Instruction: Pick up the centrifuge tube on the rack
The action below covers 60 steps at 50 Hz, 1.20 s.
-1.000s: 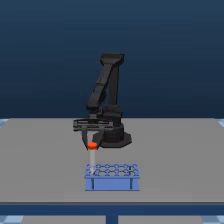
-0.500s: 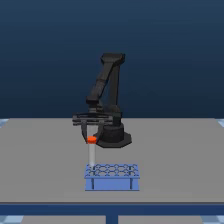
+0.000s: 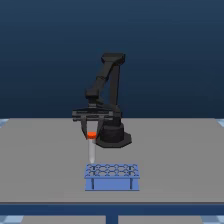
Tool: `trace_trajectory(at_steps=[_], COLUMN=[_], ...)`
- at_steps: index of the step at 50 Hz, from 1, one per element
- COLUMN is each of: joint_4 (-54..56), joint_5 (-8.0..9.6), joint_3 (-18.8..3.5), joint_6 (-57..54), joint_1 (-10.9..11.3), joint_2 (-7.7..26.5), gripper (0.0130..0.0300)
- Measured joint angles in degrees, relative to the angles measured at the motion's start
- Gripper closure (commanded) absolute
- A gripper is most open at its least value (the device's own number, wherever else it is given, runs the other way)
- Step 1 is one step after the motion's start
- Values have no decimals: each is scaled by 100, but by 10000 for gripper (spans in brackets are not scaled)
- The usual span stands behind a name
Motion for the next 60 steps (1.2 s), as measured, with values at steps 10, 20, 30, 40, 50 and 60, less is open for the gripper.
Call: trace_trajectory(at_steps=[10,20,30,40,50,60], joint_4=[-155,-177,-178,-178,-178,-178], joint_5=[-39,-54,-59,-60,-60,-60], joint_3=[-34,-38,-38,-38,-38,-38], joint_6=[189,235,243,245,245,245], joint_1=[0,0,0,0,0,0], joint_2=[-19,-21,-20,-20,-20,-20], gripper=[300,300,300,300,300,300])
